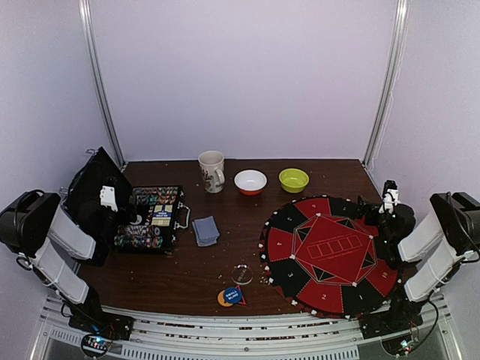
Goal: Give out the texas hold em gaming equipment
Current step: Pick up the all-in button from the center of the board.
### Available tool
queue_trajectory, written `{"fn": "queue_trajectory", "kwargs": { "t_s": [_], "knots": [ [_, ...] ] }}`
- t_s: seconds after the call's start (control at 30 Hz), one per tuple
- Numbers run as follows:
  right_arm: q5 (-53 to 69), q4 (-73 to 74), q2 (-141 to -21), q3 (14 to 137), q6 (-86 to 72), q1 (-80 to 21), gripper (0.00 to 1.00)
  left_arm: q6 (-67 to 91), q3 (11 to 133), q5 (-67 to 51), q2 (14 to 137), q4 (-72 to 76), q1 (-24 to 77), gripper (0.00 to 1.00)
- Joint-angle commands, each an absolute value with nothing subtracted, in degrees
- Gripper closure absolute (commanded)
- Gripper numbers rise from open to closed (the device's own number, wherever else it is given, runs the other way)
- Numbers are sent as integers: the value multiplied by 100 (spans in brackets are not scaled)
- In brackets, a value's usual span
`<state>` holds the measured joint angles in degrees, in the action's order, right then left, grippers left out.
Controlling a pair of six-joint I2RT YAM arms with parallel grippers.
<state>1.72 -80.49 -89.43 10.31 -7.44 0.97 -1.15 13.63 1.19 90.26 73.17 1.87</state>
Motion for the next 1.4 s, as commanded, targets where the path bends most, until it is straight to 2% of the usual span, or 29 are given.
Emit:
{"fn": "queue_trajectory", "kwargs": {
  "t_s": [0.0,0.1,0.27,0.33,0.5,0.63,0.77,0.83,0.93,1.03,1.1,1.23,1.37],
  "knots": [
    [86,-8053,-8928,1123,-667,62,0,-158,1444,66,8960,7478,139,2],
    [79,-8043,-8930,1122,-668,59,0,-108,1509,155,8839,7318,134,2],
    [-66,-7856,-8919,1207,-618,-10,0,-74,2057,400,7937,5680,152,2],
    [-166,-7943,-8866,1168,-708,-18,0,-35,2102,369,7666,5665,201,2],
    [-1005,-5314,-7513,2163,-1320,169,0,384,2126,-215,6546,6094,252,2],
    [-83,-3827,-6916,3413,-1670,285,0,513,3482,-585,5998,4010,362,2],
    [1423,-2524,-6959,4668,-2285,145,0,575,4904,-816,5894,1883,623,2],
    [1410,-1693,-7085,5178,-2379,-313,0,710,5580,-795,6000,717,775,2],
    [214,45,-7472,6045,-1937,-1664,6,655,6286,-726,6158,-692,1050,2],
    [-561,1562,-8120,6944,-1796,-2973,6,661,6560,-334,6173,-1663,1431,2],
    [-582,2258,-8542,7323,-1882,-3736,0,647,6653,-189,6183,-2338,1791,2],
    [-908,3419,-9403,7965,-2078,-4865,0,655,6734,397,6414,-3308,2976,2],
    [-655,4176,-10422,8459,-2170,-5542,0,1147,6403,421,6602,-3528,3361,2]
  ]
}}
